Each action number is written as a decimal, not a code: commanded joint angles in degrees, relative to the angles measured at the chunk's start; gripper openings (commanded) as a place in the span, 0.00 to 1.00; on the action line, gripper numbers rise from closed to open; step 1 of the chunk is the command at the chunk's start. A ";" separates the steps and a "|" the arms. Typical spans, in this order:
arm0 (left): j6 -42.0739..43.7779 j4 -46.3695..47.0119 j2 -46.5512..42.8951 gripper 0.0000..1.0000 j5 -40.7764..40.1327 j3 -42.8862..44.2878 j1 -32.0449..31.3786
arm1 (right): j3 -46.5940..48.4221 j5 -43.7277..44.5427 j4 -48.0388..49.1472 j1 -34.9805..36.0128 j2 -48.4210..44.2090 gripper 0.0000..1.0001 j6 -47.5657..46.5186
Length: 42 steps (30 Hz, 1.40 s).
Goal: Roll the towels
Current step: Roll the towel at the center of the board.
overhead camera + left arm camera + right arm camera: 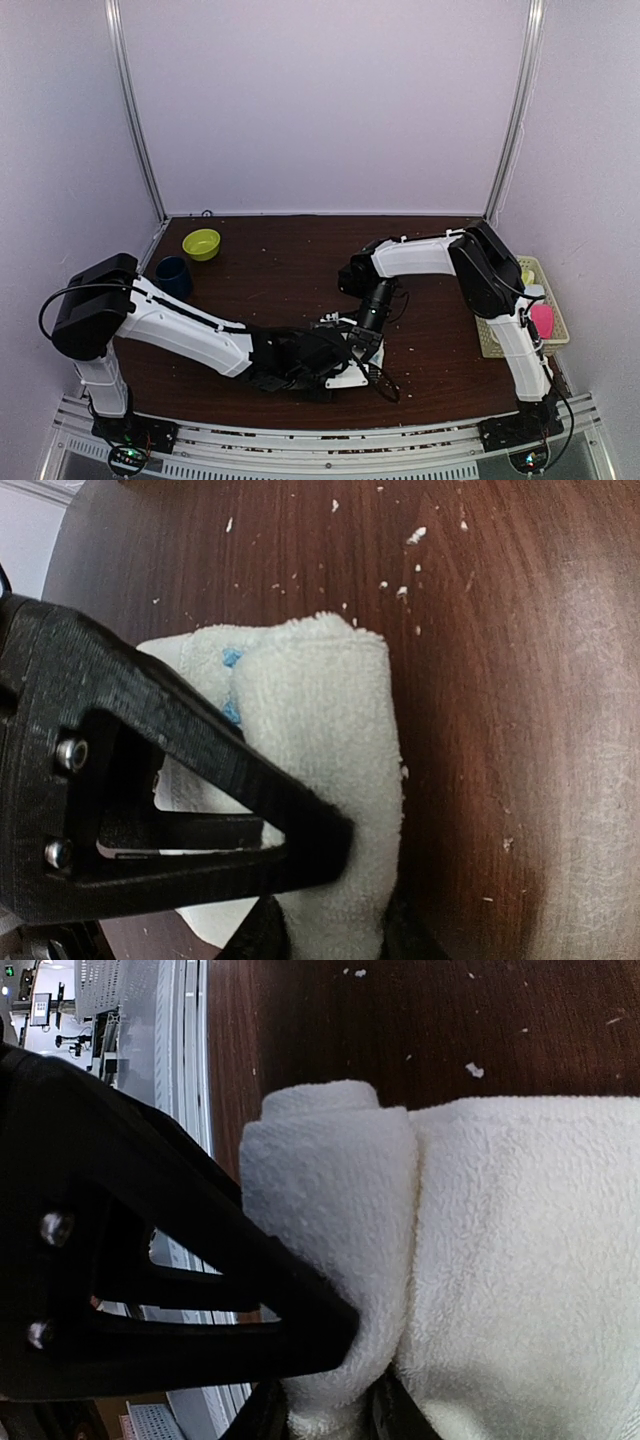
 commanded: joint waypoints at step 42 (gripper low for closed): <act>-11.05 -27.66 9.99 0.07 23.42 19.56 2.84 | -0.45 25.29 12.82 -3.31 -4.21 0.33 10.88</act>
